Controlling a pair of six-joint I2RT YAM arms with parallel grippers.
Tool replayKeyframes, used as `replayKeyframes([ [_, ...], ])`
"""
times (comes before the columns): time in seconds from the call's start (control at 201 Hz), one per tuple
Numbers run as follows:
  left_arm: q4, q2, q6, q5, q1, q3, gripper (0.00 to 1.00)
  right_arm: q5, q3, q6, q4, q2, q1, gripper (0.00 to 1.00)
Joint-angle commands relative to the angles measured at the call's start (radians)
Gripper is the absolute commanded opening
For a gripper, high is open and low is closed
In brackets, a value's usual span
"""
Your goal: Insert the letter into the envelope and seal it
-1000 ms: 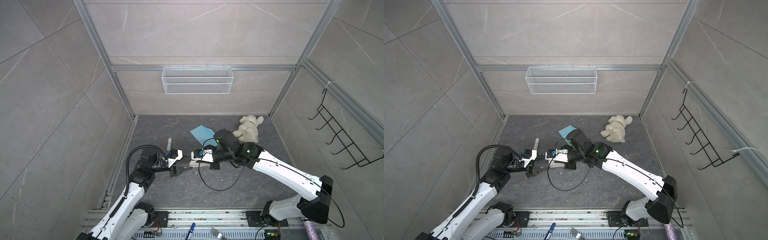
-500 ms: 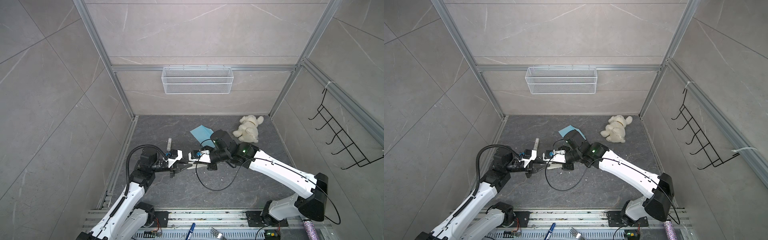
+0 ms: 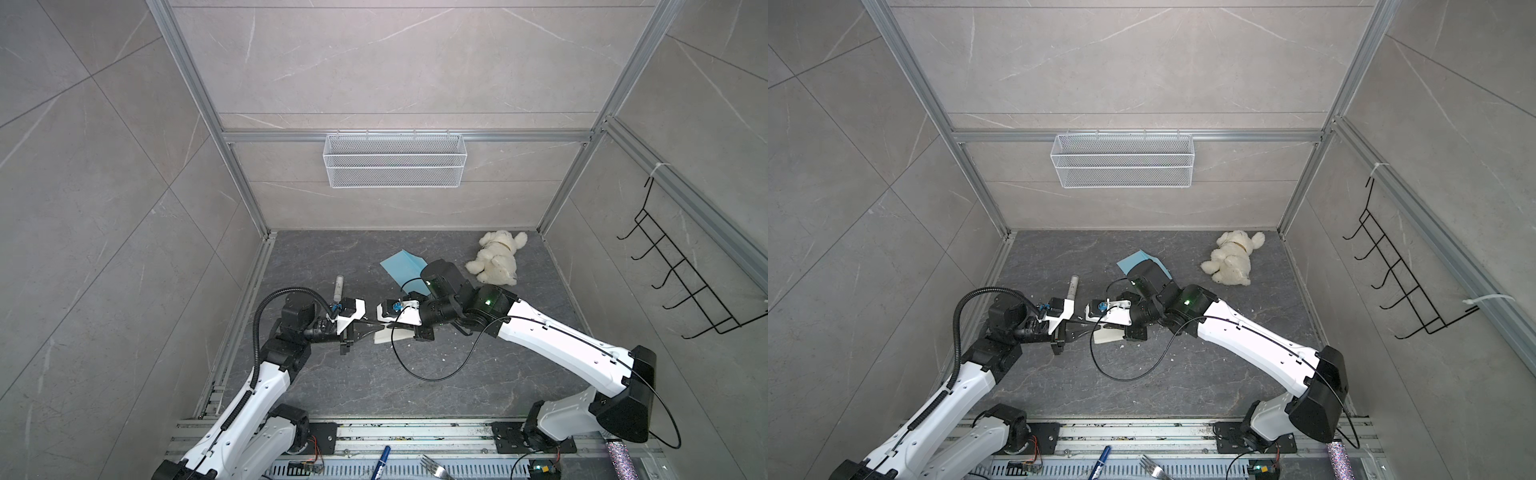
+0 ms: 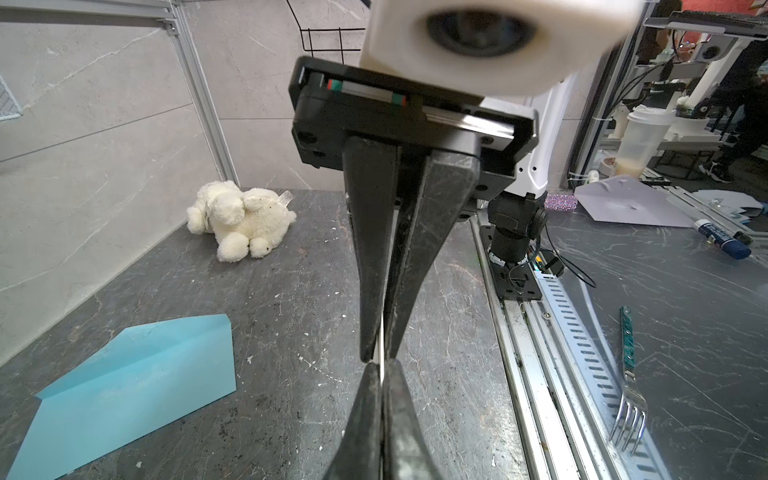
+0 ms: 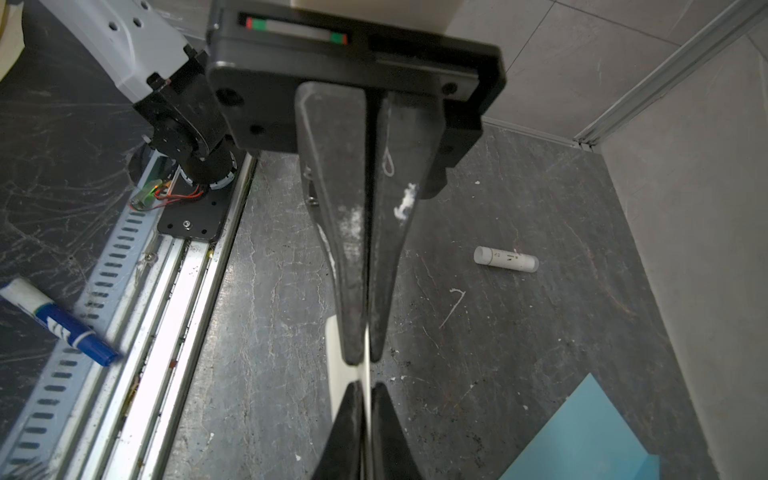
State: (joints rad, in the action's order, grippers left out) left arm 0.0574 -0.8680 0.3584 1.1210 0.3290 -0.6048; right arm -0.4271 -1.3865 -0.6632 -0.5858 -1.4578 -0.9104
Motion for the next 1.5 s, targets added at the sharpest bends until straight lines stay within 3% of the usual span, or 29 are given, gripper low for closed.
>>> replayKeyframes([
  [0.0, -0.012, 0.013, 0.046, 0.022, -0.004, -0.039, 0.00, -0.009, 0.010, 0.041, 0.004, 0.024, -0.001, 0.19],
  [0.777, -0.033, 0.021, 0.067, 0.023, -0.008, -0.043, 0.00, -0.122, 0.030, 0.081, -0.114, 0.096, 0.097, 0.27],
  [1.499, -0.039, 0.027, 0.071, 0.028, -0.011, -0.044, 0.00, -0.074, 0.026, 0.073, -0.171, 0.079, 0.118, 0.06],
])
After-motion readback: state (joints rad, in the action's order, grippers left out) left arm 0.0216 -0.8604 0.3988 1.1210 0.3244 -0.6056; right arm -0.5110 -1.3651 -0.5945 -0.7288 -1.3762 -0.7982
